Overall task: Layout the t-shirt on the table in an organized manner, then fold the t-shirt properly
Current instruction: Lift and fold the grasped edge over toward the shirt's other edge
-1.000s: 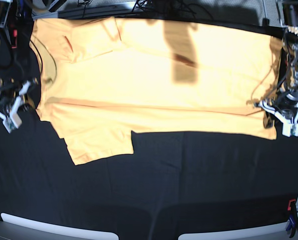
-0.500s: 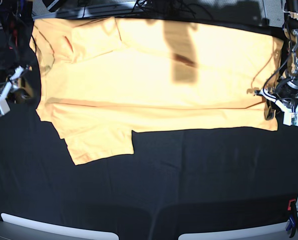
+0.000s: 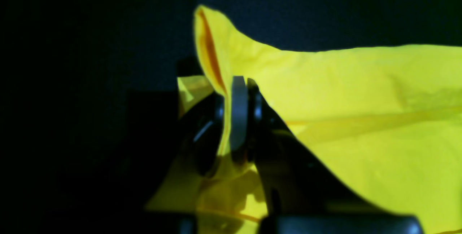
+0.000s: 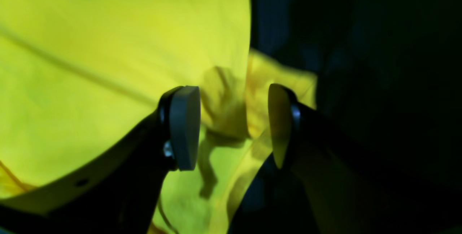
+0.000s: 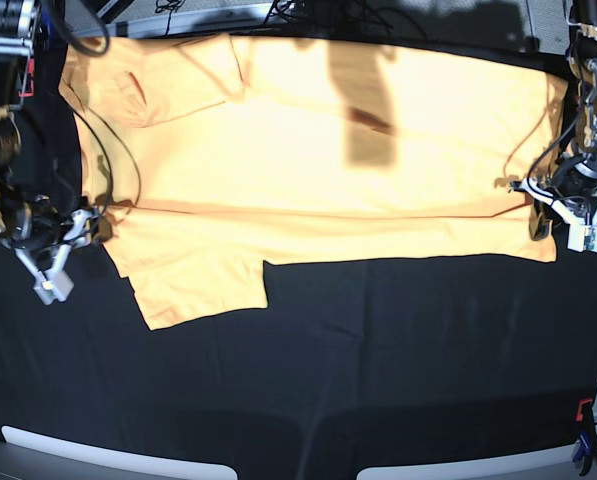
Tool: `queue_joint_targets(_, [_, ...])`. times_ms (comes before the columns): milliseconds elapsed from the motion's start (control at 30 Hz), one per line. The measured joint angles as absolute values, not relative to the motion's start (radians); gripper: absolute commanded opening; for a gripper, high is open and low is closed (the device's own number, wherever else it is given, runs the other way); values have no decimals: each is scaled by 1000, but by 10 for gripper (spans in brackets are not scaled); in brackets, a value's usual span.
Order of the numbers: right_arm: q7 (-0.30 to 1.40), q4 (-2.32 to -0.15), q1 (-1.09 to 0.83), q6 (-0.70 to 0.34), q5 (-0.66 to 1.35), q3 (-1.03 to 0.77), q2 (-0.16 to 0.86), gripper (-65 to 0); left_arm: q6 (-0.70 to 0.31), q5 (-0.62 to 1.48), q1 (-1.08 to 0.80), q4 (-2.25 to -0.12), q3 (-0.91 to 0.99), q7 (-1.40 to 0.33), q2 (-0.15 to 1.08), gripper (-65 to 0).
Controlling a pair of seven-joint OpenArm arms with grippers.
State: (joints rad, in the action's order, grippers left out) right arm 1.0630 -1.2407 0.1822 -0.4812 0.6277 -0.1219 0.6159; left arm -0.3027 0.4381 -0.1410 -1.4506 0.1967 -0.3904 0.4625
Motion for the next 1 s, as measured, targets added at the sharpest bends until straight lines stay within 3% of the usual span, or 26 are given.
queue_joint_targets(133, [1098,-1170,268,-481,650,-49,621,-360,-303,438,-141,-1451,197,-390,463,-650])
queue_joint_targets(300, [1094,-1139,297,-482,662,-5,612,-446,-302,438,-141,-1451,197,-390,463,-650])
queue_joint_targets(600, [1110,-1134,296,-481,620,-5,559,-446,-303,438,-141,-1451,197,-390,463,-650])
queue_joint_targets(633, [1110,-1134,295,-482,620,-5,554,-474,-303,438,-141,-1451,197,-390,463,-650])
queue_joint_targets(733, [1107,-1134,297,-482,618,-6,546,-635,-303,438,-141,-1451,197,-390,463,-650])
queue_joint_targets(800, [1102,-1134,297,-482,618,-5,546,-650,-303,438,-141,-1451,197,-390,463,-650])
queue_joint_targets(900, [1121,-1142,296,-571,619,-5,559,-650,-303,437,-141,-1451,197,-390,463,-650])
queue_joint_targets(1000, [1119,-1182,274,-572,625,-6,603,-650,-303,411,-142,-1451,197,-393,463,-650])
